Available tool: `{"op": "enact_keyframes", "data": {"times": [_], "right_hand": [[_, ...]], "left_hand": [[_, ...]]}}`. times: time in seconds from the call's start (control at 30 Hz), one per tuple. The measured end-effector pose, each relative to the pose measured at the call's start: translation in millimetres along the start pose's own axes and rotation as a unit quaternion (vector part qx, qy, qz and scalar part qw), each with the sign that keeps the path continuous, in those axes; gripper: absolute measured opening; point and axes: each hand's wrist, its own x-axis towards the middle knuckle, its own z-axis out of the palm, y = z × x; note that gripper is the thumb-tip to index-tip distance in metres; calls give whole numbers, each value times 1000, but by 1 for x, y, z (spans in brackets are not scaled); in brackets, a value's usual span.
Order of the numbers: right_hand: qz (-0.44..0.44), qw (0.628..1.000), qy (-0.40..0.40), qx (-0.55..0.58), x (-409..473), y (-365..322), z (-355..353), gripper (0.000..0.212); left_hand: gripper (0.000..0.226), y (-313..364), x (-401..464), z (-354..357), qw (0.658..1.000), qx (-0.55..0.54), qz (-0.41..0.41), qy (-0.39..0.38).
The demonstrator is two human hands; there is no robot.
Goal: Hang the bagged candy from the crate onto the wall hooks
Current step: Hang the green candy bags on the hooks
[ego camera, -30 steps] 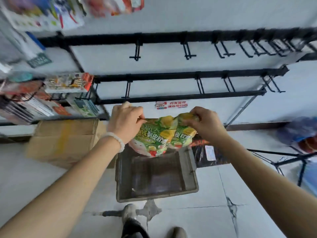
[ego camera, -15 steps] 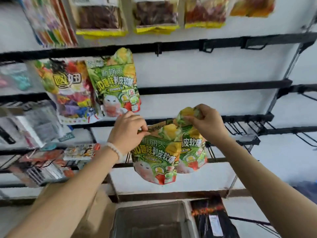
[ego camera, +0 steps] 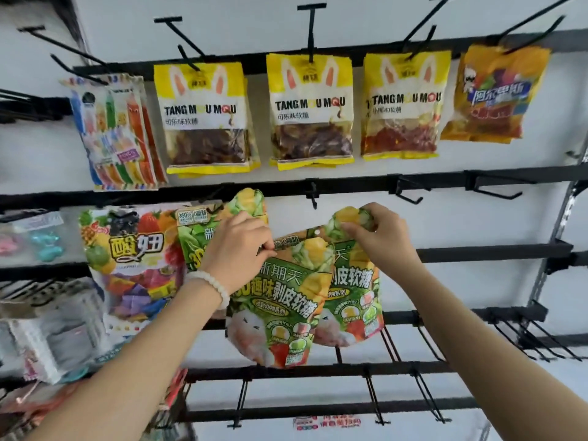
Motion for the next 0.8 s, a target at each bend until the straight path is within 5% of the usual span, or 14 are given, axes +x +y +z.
{"op": "enact_keyframes", "data": {"times": [0.43,0.8], "right_hand": [[-27,999,21,37,54,7,11,21],[-10,999,-34,13,75,29,18,17]], "left_hand": [[16,-20,39,25,996,-9,-21,85],[17,-13,43,39,996,38,-58,49]]}}
